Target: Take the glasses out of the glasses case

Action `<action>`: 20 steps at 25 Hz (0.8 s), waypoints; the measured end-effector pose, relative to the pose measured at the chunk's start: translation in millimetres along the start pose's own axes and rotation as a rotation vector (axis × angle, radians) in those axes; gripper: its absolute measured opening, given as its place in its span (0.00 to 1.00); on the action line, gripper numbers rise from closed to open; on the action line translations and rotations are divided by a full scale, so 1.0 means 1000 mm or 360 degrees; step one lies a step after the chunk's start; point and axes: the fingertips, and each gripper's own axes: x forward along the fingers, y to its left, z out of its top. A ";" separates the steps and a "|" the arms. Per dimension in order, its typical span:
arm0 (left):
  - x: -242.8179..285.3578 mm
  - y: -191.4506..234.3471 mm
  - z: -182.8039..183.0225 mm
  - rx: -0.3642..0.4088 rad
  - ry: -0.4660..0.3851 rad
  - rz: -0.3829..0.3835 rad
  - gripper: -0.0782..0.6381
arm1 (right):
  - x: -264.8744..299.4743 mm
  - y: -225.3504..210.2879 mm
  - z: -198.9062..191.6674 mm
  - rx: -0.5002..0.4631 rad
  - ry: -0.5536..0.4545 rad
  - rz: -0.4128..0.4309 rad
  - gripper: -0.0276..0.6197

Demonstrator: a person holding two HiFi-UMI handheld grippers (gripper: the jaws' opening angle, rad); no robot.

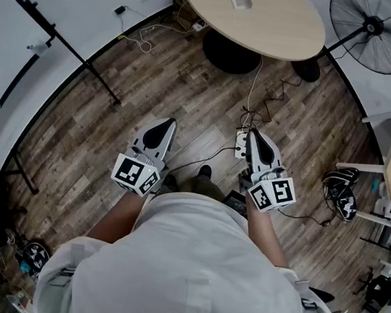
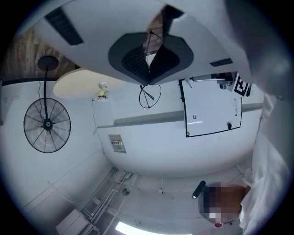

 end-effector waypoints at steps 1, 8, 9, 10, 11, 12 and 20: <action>-0.005 0.008 -0.005 0.0059 0.0011 -0.0008 0.13 | 0.005 0.009 -0.004 -0.0032 -0.0013 0.0003 0.09; -0.034 0.010 -0.003 0.0251 0.0025 -0.0161 0.13 | 0.012 0.044 -0.015 -0.0075 -0.0076 0.0040 0.09; -0.035 0.006 -0.001 0.0255 0.0024 -0.0177 0.13 | 0.010 0.044 -0.015 -0.0084 -0.0086 0.0045 0.09; -0.037 0.003 -0.001 0.0251 0.0029 -0.0194 0.13 | 0.009 0.044 -0.014 -0.0103 -0.0095 0.0047 0.09; -0.038 -0.001 -0.002 0.0242 0.0041 -0.0216 0.13 | 0.008 0.045 -0.013 -0.0135 -0.0104 0.0049 0.09; -0.038 -0.006 -0.003 0.0232 0.0061 -0.0246 0.13 | 0.006 0.045 -0.010 -0.0174 -0.0115 0.0049 0.09; -0.028 -0.074 0.013 0.0198 0.0007 -0.0354 0.13 | -0.053 0.015 0.014 -0.0213 -0.0194 -0.0004 0.09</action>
